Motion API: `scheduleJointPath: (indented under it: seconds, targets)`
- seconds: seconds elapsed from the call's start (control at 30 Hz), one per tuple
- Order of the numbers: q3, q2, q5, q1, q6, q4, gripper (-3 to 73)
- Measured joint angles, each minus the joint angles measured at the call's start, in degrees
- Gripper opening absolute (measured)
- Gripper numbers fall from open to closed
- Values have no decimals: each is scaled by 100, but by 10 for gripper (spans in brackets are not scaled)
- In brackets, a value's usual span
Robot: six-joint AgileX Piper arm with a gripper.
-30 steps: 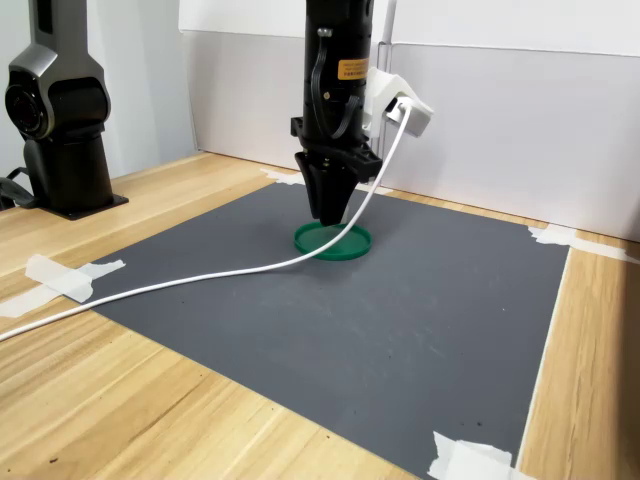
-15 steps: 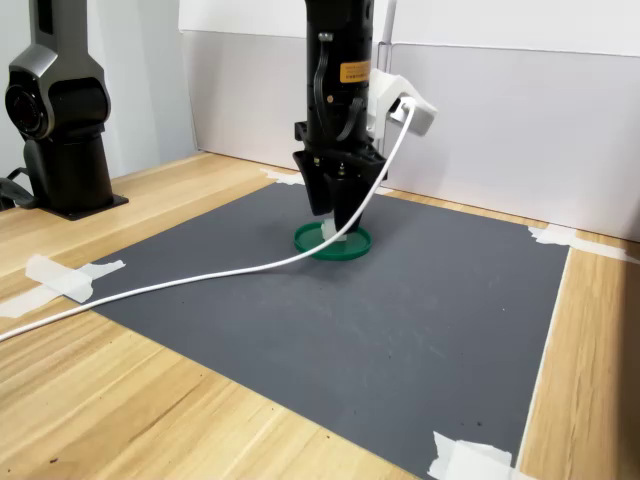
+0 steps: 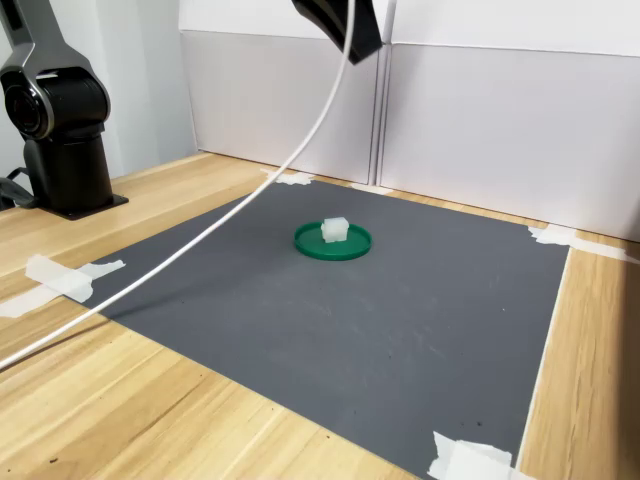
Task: Grasp a white terminal and put it in the green lid.
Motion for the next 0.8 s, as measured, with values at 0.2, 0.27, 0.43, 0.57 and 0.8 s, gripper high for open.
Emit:
scheduleJointPath:
  seconds: [0.2, 0.27, 0.43, 0.57, 0.8]
  targets:
    - [1201, -1659, -1145, -400, 2171, -345, -13]
    - [1643, -2188, -1427, -605, 2925, -525, -13]
    - [2703, -3493, -1555, -1203, 3983, -816, -15]
    - [3266, -4327, -1395, -1732, 4192, -866, -15]
    - [4003, -5124, -1370, -1962, 4226, -883, -15]
